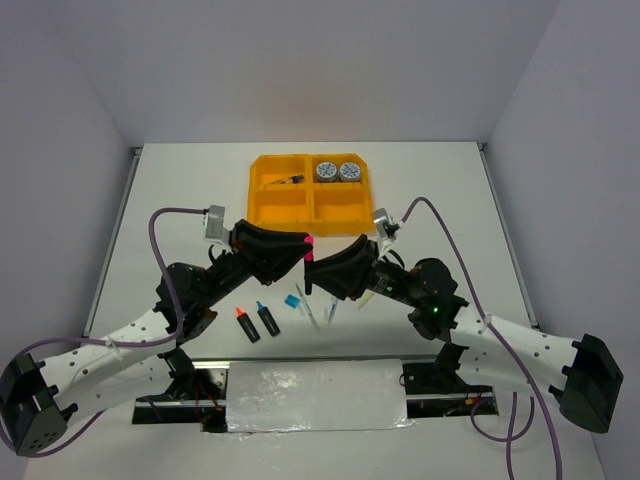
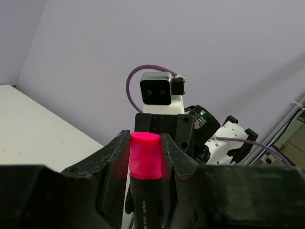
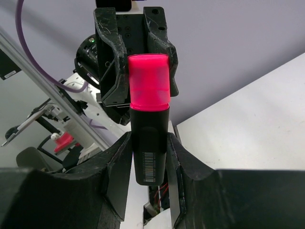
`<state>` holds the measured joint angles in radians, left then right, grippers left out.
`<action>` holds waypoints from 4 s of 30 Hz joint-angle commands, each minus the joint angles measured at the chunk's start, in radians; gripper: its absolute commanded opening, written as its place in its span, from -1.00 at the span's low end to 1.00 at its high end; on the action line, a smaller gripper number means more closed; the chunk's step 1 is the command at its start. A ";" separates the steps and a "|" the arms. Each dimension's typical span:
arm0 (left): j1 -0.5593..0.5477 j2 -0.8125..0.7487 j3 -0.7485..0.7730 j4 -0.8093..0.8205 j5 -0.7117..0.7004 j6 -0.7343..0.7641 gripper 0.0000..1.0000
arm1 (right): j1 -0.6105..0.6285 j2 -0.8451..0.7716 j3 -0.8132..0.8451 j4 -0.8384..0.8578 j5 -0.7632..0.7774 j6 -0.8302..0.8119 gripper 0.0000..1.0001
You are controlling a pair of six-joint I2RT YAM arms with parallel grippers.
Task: Sort the stationery into containers
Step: Close the pen cap on the pen.
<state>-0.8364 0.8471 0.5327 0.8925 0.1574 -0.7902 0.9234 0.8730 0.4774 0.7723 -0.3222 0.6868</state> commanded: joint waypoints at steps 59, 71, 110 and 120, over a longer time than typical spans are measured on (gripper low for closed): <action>-0.015 -0.097 0.102 -0.237 0.065 0.286 0.33 | 0.103 -0.022 0.291 -0.379 0.153 -0.412 -0.77; -0.023 -0.072 0.170 -0.360 -0.071 0.296 -0.04 | 0.252 0.040 0.398 -0.519 0.477 -0.521 -0.79; -0.029 -0.028 0.279 -0.420 0.171 0.374 -1.00 | 0.209 -0.032 0.323 -0.516 0.350 -0.491 0.59; -0.029 -0.045 0.287 -0.373 0.321 0.370 -1.00 | 0.009 -0.065 0.283 -0.440 -0.325 -0.396 0.66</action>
<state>-0.8608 0.8272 0.7891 0.4305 0.4126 -0.4404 0.9440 0.8188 0.7719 0.2401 -0.3870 0.2523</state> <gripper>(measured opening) 0.369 0.830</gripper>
